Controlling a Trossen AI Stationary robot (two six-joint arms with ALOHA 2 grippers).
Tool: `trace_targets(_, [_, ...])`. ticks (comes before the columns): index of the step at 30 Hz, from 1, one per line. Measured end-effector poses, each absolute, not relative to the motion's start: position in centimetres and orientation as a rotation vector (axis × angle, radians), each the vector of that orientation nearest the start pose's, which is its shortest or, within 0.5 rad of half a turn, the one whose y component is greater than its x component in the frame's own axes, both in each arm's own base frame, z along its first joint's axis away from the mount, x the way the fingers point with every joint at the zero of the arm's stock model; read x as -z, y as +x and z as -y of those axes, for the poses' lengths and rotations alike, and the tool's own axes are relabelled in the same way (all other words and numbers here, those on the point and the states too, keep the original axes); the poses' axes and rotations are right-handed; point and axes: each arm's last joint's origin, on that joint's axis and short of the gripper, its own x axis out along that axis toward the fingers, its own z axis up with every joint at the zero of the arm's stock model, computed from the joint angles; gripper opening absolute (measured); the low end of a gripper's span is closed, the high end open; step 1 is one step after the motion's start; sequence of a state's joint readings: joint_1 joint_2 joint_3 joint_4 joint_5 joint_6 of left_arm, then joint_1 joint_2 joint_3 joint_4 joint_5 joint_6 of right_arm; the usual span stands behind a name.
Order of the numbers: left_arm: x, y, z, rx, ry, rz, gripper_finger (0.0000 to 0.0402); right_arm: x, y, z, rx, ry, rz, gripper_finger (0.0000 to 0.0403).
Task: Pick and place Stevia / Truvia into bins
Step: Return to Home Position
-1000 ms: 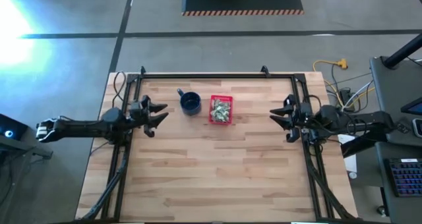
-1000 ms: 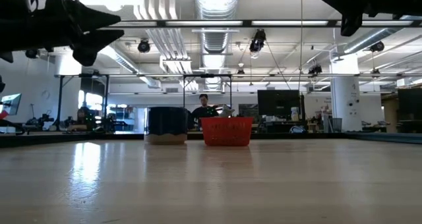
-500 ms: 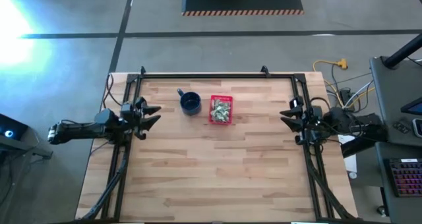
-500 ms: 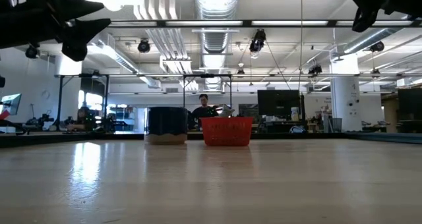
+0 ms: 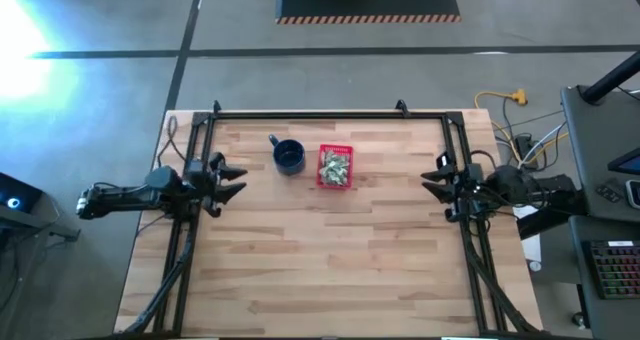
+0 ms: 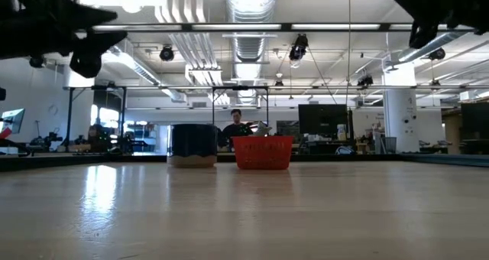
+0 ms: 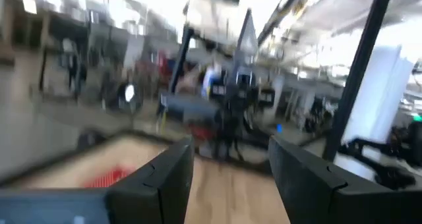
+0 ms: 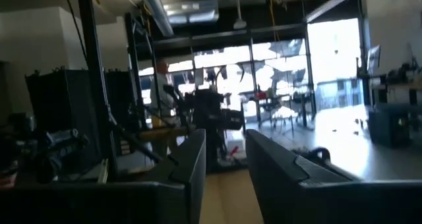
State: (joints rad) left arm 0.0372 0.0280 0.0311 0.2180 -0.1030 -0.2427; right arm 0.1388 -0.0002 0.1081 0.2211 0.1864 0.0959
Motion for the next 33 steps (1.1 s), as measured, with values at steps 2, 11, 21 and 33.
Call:
trace_targets(2, [-18.5, 9.6, -0.6, -0.111, -0.288, 0.161, 0.018, -21.5, 8.6, -0.7, 0.028, 0.178, 0.264, 0.01])
trace_targets(11, [-16.7, 9.9, -0.6, -0.12, -0.334, 0.033, 0.018, -19.3, 9.2, -0.7, 0.027, 0.269, 0.163, 0.01])
trace_targets(21, [-16.2, 10.2, -0.6, -0.125, -0.333, -0.031, 0.018, -17.1, 9.6, -0.8, 0.034, 0.347, 0.063, 0.01])
trace_targets(33, [-15.7, 10.7, -0.6, -0.14, -0.33, -0.093, 0.018, -16.4, 10.1, -0.9, 0.048, 0.306, -0.022, 0.01])
